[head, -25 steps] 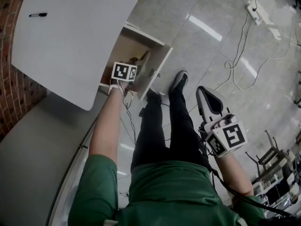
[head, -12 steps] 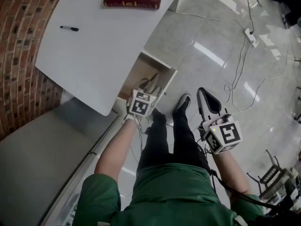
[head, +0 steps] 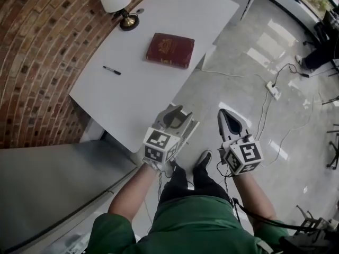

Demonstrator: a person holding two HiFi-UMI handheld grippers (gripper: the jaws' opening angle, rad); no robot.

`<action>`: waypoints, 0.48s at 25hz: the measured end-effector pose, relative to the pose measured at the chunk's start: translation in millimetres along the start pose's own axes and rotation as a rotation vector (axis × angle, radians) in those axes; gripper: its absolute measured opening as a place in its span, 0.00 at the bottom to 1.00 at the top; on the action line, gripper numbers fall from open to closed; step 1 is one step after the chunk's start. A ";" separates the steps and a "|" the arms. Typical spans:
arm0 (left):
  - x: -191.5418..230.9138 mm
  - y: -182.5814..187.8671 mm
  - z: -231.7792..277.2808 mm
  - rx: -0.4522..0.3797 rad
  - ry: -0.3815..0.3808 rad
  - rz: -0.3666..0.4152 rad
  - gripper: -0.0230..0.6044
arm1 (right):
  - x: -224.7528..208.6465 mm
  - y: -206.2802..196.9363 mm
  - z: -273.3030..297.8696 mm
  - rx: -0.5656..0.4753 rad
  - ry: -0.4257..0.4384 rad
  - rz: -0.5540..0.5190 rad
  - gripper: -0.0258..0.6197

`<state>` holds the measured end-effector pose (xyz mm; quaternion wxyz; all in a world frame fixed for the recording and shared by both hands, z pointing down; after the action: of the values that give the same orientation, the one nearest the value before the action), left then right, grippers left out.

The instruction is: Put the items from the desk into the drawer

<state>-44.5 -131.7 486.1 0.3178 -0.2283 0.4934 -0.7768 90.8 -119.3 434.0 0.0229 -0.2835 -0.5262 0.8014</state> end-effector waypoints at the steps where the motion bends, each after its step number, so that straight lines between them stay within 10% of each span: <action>1: 2.7 21.6 -10.4 -0.039 0.015 0.010 0.27 | 7.0 12.1 -1.3 -0.019 0.011 -0.009 0.04; 12: 40.1 159.0 -119.9 -0.295 0.263 0.015 0.18 | 57.4 122.6 -39.6 -0.219 0.065 -0.099 0.04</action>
<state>-109.8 -135.5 293.7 0.2195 -0.1652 0.6407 -0.7169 93.7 -121.7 293.0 0.0483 -0.2838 -0.6229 0.7274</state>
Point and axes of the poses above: the fingertips, and each gripper's own axes: z forward along the fingers, x to its left, y out of its top, the point moved 3 cm from there along -z, backward along the fingers, and after that the axes turned 13 degrees about z, right-handed, at the moved point
